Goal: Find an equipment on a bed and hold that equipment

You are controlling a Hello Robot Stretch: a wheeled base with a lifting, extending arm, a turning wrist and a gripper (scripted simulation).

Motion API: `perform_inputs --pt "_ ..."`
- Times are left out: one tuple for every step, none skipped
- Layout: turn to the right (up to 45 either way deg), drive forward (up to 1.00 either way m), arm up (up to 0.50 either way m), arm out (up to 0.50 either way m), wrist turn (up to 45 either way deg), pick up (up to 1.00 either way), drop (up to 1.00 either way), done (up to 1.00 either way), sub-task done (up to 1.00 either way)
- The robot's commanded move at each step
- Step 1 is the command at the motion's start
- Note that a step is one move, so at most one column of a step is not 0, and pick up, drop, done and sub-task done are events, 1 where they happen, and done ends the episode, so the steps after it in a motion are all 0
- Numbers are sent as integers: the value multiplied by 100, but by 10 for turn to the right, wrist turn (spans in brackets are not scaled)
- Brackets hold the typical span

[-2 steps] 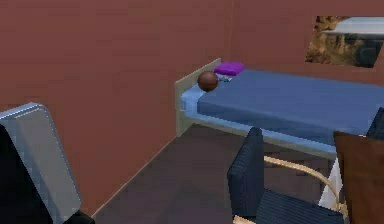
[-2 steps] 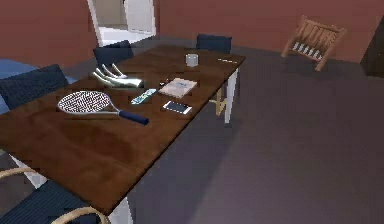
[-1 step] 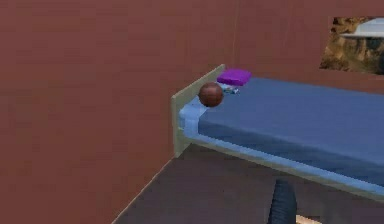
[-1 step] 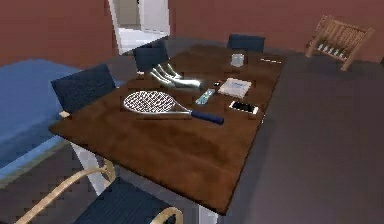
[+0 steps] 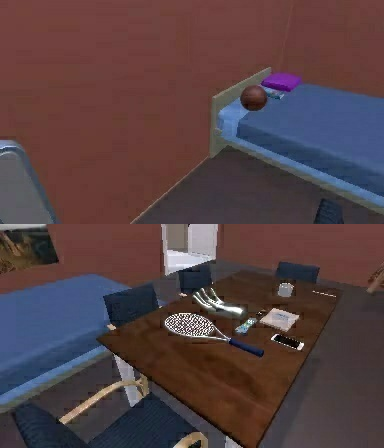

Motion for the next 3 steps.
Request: perform_inputs --pt "0 30 0 0 0 0 0 0 0" --pt "270 0 0 0 0 0 0 0 0" --pt "30 0 0 0 0 0 0 0 0"
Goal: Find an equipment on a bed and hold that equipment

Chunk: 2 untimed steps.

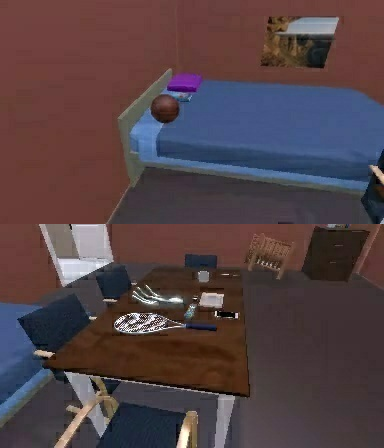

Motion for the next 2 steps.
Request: perform_inputs --pt "0 50 0 0 0 0 0 0 0" --pt "-450 0 0 0 0 0 0 0 0"
